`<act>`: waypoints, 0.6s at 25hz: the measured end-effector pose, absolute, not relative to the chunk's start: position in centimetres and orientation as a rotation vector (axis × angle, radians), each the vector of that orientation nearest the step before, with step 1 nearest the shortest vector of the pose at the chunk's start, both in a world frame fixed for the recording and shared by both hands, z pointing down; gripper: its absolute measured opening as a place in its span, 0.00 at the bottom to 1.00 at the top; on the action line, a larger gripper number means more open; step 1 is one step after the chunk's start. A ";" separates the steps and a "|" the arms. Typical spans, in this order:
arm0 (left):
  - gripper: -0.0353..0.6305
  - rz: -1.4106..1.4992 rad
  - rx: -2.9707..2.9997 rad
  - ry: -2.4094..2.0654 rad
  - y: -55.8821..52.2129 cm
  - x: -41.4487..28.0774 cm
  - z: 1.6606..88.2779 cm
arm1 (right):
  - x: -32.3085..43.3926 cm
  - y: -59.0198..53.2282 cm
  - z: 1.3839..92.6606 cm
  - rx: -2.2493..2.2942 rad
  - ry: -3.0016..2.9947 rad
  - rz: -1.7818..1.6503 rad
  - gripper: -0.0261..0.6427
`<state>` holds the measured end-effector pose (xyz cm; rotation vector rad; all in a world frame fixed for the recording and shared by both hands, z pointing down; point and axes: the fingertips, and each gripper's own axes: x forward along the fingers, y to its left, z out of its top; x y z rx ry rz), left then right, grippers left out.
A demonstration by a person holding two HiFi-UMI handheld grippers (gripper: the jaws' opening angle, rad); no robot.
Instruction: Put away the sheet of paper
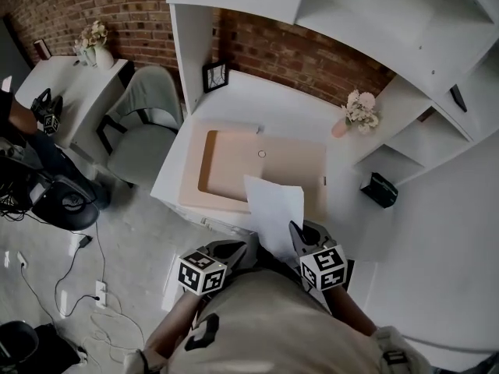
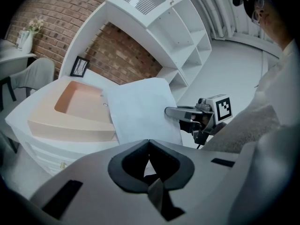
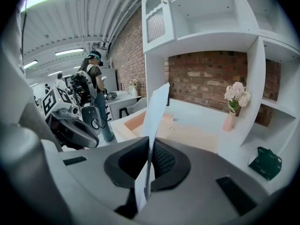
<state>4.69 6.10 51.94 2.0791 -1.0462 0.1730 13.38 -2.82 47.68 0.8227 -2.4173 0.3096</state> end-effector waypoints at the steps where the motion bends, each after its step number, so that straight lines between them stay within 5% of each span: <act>1: 0.08 0.177 2.074 -1.061 5.6 4.8 51.9 | 13.6 -3.8 47.6 0.818 -2.423 0.307 0.08; 15: 0.08 0.214 2.010 -1.200 -1.0 6.7 51.8 | 17.5 -15.2 47.9 0.831 -2.480 0.442 0.08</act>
